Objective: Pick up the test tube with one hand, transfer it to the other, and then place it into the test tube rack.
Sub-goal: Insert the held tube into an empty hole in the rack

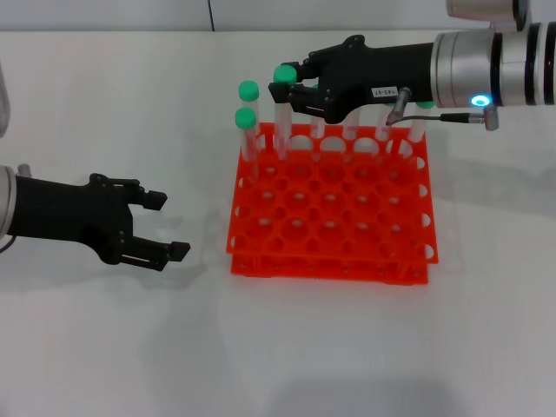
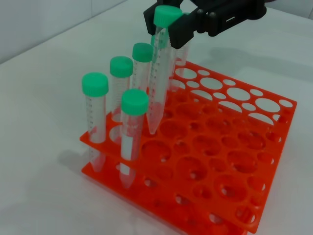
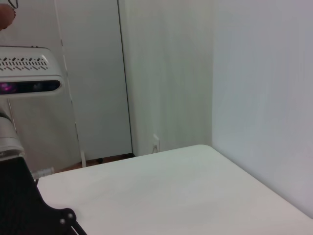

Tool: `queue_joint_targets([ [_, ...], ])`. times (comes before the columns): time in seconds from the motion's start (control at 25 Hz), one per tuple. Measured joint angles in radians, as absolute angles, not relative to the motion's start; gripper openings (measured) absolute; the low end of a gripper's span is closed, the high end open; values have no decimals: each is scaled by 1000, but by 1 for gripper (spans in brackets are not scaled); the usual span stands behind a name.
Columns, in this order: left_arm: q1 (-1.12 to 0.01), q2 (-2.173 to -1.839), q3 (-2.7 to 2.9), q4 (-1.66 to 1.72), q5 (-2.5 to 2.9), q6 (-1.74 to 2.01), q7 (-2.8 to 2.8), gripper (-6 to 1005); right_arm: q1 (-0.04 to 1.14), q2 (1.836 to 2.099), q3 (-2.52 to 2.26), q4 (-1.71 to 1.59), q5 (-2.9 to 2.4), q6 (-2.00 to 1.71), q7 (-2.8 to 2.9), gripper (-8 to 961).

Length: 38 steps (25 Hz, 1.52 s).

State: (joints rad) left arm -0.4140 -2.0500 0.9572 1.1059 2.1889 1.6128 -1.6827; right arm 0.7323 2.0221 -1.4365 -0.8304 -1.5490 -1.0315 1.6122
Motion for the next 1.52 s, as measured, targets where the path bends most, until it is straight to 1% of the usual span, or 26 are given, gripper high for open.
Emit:
queue_joint_targets([
  [1.52, -411, -2052, 958, 1105, 2189, 1612, -1670, 876, 755, 2028, -1493, -766, -1540, -966, 1598, 280],
])
